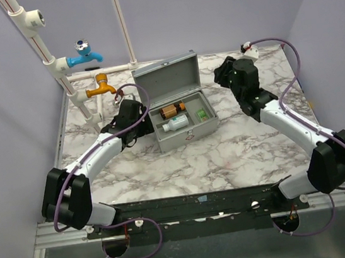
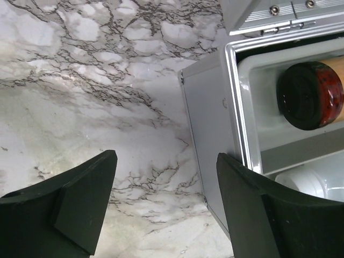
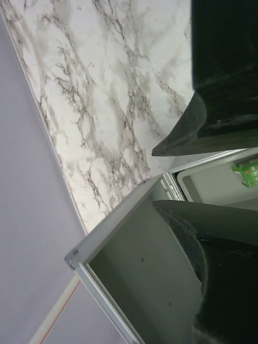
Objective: Organize the medicine kit
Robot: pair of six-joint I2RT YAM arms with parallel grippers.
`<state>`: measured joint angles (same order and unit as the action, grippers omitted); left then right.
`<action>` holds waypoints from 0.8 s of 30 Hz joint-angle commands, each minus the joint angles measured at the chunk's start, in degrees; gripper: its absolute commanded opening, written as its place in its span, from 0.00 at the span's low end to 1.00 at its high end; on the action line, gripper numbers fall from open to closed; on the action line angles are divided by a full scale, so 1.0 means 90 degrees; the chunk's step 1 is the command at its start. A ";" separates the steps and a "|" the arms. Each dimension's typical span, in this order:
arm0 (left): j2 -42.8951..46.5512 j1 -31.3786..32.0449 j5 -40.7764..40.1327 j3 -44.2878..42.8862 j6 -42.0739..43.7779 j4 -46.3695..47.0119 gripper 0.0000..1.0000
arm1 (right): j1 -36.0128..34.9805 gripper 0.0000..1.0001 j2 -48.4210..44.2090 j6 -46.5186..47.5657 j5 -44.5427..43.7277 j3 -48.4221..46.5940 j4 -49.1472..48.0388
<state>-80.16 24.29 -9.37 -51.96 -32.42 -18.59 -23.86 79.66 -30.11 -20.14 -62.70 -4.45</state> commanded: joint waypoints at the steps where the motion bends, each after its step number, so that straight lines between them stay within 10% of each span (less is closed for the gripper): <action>1: -0.0215 0.0035 -0.0681 -0.0281 -0.0116 0.0220 0.78 | 0.0270 0.42 0.0701 0.0090 0.0017 -0.0236 -0.0232; 24: -0.0668 -0.0004 -0.0463 -0.0271 -0.0323 0.0506 0.78 | 0.1567 0.46 0.3786 0.0011 0.4839 -0.1912 -0.1106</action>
<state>-85.89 24.14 -14.35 -53.78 -34.26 -16.32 -9.74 109.95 -30.15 12.56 -76.47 -11.44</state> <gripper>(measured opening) 0.780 0.452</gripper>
